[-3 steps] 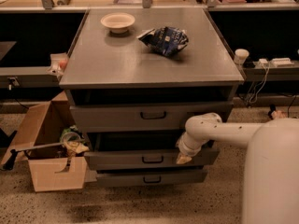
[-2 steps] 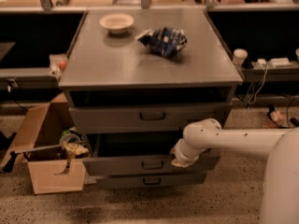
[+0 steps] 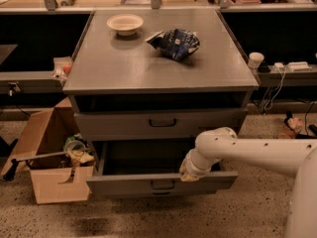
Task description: Open middle drawer
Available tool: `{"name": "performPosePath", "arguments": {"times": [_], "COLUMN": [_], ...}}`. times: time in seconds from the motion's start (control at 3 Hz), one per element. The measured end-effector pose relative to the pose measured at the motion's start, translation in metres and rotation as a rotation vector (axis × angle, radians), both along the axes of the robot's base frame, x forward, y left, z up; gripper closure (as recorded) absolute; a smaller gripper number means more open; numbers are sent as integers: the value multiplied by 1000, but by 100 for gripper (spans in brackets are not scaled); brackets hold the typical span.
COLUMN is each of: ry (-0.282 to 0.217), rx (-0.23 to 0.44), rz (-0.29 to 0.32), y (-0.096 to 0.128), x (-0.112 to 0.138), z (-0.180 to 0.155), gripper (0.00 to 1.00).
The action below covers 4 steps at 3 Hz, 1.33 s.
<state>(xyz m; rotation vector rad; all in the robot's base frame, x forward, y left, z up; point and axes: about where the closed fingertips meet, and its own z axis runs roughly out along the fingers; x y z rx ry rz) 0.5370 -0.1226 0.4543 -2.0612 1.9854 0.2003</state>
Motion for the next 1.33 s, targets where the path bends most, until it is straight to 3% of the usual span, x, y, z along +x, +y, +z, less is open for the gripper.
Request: {"name": "performPosePath", "arguments": {"times": [1.33], "ry": [0], "rx": [0], "rz": [0], "y": [0], "x": [0], "z": [0], "gripper": [0]}}
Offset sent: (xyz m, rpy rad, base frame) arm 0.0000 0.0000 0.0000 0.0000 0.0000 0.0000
